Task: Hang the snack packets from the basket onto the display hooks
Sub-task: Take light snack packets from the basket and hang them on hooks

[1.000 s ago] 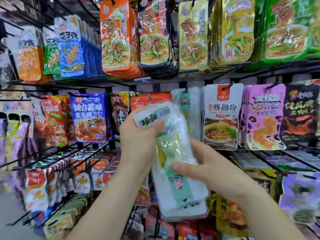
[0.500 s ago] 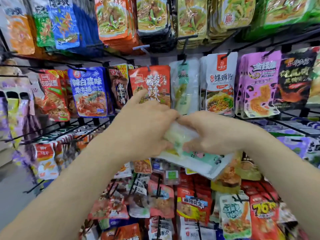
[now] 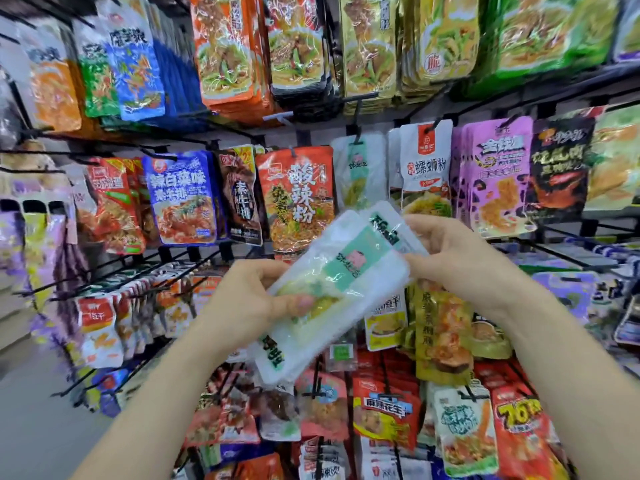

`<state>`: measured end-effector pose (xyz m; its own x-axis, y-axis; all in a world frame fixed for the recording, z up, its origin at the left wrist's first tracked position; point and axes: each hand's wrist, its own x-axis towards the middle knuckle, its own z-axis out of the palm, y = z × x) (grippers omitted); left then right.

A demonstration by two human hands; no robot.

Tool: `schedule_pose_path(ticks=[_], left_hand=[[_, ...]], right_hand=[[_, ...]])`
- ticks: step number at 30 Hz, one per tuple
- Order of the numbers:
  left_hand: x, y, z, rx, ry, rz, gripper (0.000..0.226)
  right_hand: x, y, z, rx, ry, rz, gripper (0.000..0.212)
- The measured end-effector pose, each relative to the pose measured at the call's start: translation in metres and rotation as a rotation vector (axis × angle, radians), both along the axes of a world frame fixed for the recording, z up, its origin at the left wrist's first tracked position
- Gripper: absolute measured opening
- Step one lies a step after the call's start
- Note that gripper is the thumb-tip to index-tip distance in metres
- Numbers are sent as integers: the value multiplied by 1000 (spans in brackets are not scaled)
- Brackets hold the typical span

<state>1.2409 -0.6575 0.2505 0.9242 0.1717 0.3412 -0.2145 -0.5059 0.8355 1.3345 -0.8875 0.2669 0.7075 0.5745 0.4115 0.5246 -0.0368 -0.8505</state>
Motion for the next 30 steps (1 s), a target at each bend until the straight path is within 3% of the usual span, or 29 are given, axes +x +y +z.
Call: schedule_pose_path(ticks=[2, 6, 10, 16, 20, 24, 30], left_hand=[[-1, -2, -4, -25, 1, -17, 35], [1, -2, -7, 34, 18, -22, 25], [-1, -6, -14, 42, 7, -7, 24], [-5, -4, -13, -222, -129, 180, 15], [-8, -18, -3, -273, -181, 96, 20], [-3, -33, -3, -181, -221, 127, 36], [7, -40, -1, -161, -192, 43, 37]], right_hand=[[-2, 2, -7, 100, 95, -16, 12], [-9, 5, -16, 161, 268, 68, 20], [-13, 7, -17, 256, 287, -26, 14], [-15, 0, -15, 222, 242, -120, 14], [-10, 6, -12, 313, 292, -147, 18], [-13, 10, -6, 210, 134, -248, 23], [-21, 11, 9, -7, -201, -255, 61]])
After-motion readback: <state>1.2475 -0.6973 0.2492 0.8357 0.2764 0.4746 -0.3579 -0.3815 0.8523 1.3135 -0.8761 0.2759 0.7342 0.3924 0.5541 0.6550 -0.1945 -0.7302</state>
